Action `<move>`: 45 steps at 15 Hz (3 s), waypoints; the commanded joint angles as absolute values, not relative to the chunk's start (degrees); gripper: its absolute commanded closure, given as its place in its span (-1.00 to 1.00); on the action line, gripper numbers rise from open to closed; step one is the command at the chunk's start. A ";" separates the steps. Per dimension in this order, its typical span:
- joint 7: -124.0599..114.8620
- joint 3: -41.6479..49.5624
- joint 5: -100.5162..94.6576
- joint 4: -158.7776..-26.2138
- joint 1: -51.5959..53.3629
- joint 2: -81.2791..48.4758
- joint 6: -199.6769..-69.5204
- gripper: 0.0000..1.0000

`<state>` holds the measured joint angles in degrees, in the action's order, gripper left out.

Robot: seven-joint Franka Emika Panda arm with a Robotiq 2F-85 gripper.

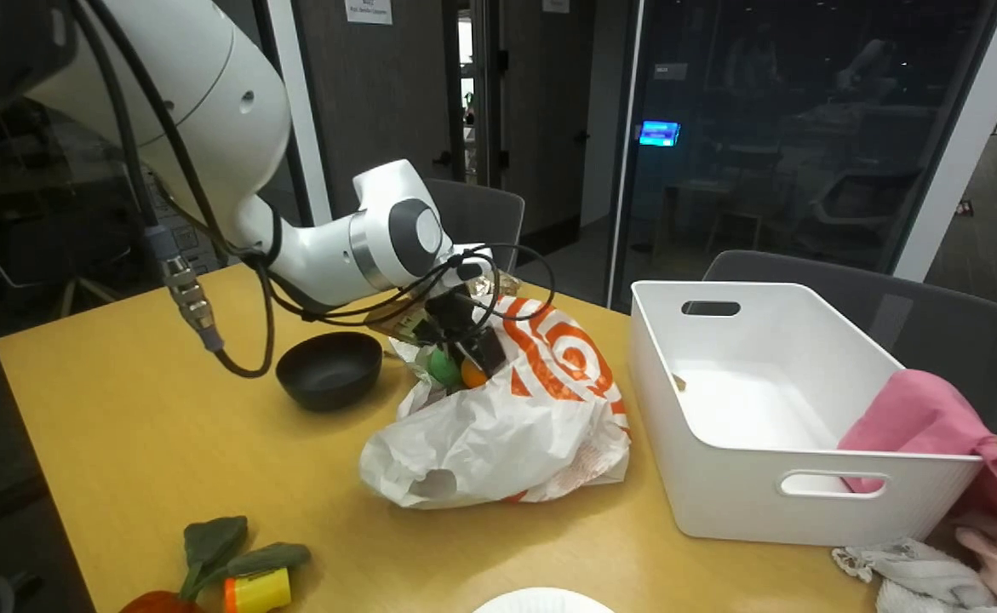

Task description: Remove the objects from the plastic bag, place the stuffed toys on the table and place the fruits inside the black bowl

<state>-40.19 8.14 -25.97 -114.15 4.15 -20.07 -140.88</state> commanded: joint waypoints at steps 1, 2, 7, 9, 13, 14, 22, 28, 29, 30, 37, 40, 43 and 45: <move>-30.83 6.28 -21.74 -116.96 3.71 -14.35 -138.35 -0.16; -27.96 5.61 -20.04 -117.49 3.63 -13.11 -136.90 -0.16; -11.33 1.26 -11.67 -120.46 3.49 -5.82 -128.72 -0.16; -6.70 -0.77 -9.83 -122.30 4.36 -3.50 -127.88 -0.16; 2.10 -4.92 -5.74 -124.97 5.91 -2.70 -127.81 -0.16; 4.55 -5.73 -4.78 -125.64 6.27 -2.70 -128.03 -0.16; 20.57 -9.96 -7.25 -126.01 8.96 -4.52 -131.57 -0.16; 28.60 -10.77 -7.93 -125.44 9.18 -6.07 -136.50 -0.16; 29.04 -10.63 -8.88 -125.06 9.15 -6.75 -137.71 -0.16; 29.41 -10.55 -9.76 -124.60 9.11 -7.45 -138.57 -0.16; 29.77 -10.41 -14.19 -121.65 8.52 -13.24 -141.12 -0.16; 30.43 -10.53 -14.08 -121.10 7.95 -14.87 -142.41 -0.26; 31.09 -11.01 -12.97 -120.45 7.34 -15.29 -142.80 -1.00; 32.62 -11.92 -10.48 -120.60 6.53 -14.22 -143.38 -1.00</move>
<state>29.41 -10.44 -13.70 -121.47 7.97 -15.04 -142.14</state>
